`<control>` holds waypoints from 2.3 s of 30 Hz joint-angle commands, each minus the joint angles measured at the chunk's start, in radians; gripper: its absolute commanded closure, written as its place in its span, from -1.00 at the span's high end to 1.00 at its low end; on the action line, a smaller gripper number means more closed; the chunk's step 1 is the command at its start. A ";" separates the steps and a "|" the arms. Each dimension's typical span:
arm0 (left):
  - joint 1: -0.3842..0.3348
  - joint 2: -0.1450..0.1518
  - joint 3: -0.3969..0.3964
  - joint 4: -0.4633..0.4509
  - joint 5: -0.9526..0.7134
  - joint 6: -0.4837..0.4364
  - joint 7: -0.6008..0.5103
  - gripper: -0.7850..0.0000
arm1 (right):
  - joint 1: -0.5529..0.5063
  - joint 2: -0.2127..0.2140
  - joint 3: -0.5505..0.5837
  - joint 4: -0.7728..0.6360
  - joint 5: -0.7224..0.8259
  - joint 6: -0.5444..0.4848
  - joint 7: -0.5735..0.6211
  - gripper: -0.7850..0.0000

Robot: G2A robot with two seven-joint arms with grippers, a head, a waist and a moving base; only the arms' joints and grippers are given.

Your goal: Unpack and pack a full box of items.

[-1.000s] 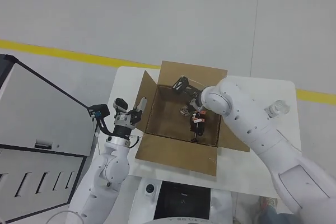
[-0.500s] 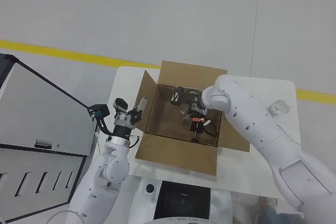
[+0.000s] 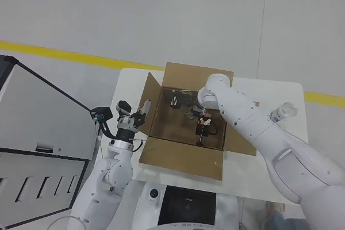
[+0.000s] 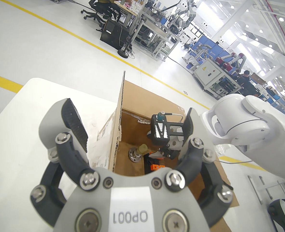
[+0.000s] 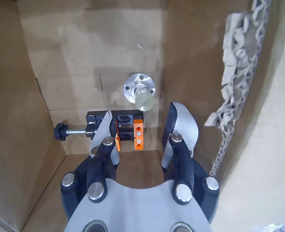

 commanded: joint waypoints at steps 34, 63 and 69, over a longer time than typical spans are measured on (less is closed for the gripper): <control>0.000 0.000 0.000 0.000 0.000 0.000 0.000 1.00 | 0.064 -0.182 -0.092 0.398 -0.097 -0.040 -0.302 -1.00; 0.000 0.000 0.000 0.000 0.000 0.000 0.000 1.00 | -0.397 0.225 0.567 -0.745 -0.122 -0.019 -0.070 -1.00; 0.000 0.000 0.000 0.000 0.000 0.000 0.000 1.00 | -0.846 0.300 0.905 -1.260 -0.200 -0.012 -0.190 -1.00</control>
